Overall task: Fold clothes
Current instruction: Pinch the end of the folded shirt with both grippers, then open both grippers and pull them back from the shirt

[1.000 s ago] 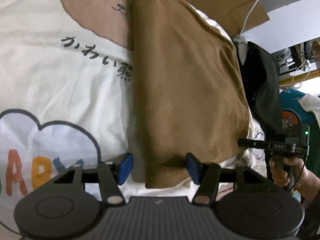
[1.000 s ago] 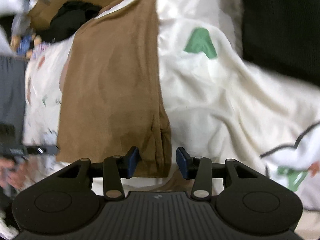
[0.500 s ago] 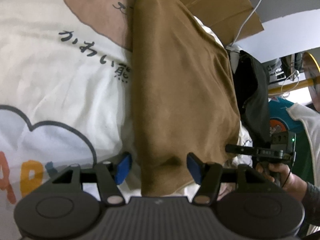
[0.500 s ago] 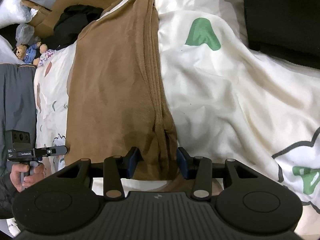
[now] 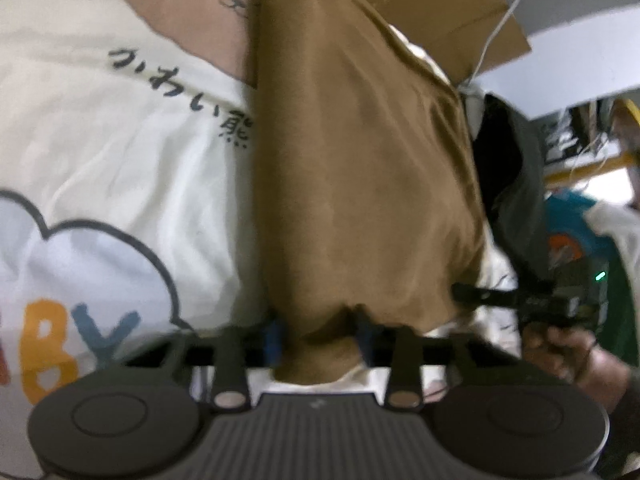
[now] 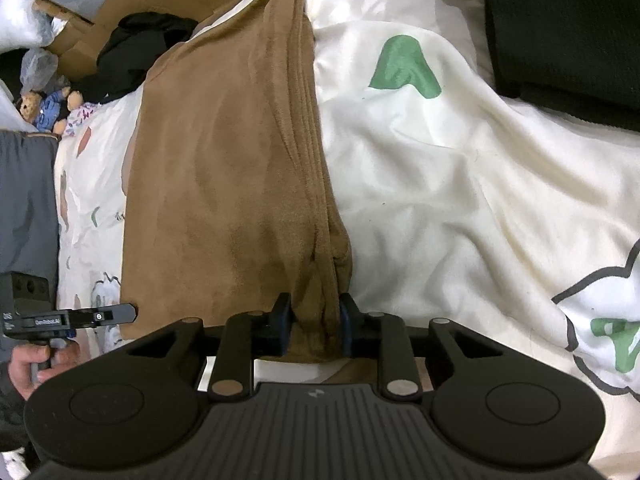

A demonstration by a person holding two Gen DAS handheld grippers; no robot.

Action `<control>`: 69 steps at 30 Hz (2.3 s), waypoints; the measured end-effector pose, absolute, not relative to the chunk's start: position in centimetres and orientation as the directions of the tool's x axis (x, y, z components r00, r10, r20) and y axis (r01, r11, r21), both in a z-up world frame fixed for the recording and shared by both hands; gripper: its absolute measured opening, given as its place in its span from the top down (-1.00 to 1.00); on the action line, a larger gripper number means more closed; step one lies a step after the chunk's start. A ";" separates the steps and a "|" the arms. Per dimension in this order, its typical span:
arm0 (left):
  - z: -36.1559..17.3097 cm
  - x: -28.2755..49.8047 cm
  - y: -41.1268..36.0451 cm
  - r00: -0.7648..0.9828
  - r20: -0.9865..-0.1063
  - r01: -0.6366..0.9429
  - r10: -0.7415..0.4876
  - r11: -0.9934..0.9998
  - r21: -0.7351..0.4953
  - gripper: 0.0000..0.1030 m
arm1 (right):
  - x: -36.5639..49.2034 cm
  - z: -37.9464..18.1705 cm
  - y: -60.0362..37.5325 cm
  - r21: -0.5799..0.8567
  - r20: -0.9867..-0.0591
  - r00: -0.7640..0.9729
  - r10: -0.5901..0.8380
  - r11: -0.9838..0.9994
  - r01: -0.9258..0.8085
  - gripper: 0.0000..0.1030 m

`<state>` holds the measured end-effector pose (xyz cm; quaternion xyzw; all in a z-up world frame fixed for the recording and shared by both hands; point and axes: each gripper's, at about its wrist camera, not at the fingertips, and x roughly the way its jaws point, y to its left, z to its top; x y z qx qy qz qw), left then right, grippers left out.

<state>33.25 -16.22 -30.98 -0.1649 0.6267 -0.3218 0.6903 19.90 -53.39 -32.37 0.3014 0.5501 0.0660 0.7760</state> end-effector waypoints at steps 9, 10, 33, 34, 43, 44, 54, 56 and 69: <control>-29.0 33.5 -15.8 -0.003 -0.747 0.208 -0.665 0.730 -0.651 0.83 | 19.3 -31.2 -53.9 0.574 -0.798 0.400 0.450 0.771 0.276 0.80; -28.8 33.5 -15.7 0.000 -0.743 0.204 -0.669 0.728 -0.655 0.83 | 19.2 -30.9 -54.0 0.579 -0.794 0.405 0.454 0.767 0.276 0.81; -26.5 29.5 -11.7 -0.041 -0.751 0.160 -0.659 0.737 -0.656 0.85 | 14.0 -29.1 -49.8 0.589 -0.800 0.295 0.522 0.779 0.218 0.82; -26.6 29.3 -11.6 -0.044 -0.751 0.157 -0.659 0.738 -0.656 0.85 | 13.9 -29.1 -49.8 0.589 -0.800 0.294 0.523 0.779 0.217 0.82; -28.4 28.0 -11.3 -0.071 -0.775 0.146 -0.628 0.762 -0.631 0.85 | 12.7 -30.4 -49.2 0.571 -0.816 0.246 0.523 0.793 0.211 0.82; -28.5 28.0 -11.2 -0.072 -0.775 0.147 -0.628 0.762 -0.631 0.84 | 12.6 -30.5 -49.1 0.570 -0.817 0.243 0.522 0.795 0.207 0.81; -28.1 28.8 -10.3 -0.037 -0.859 0.220 -0.511 0.834 -0.505 0.33 | 13.0 -30.1 -49.5 0.548 -0.829 0.221 0.513 0.824 0.146 0.45; -27.8 29.1 -9.9 -0.014 -0.865 0.230 -0.501 0.841 -0.490 0.27 | 12.9 -29.8 -50.0 0.538 -0.834 0.225 0.503 0.832 0.135 0.36; -25.9 32.6 -9.8 0.102 -0.877 0.251 -0.470 0.865 -0.434 0.13 | 14.6 -26.4 -53.4 0.437 -0.856 0.349 0.381 0.894 0.097 0.26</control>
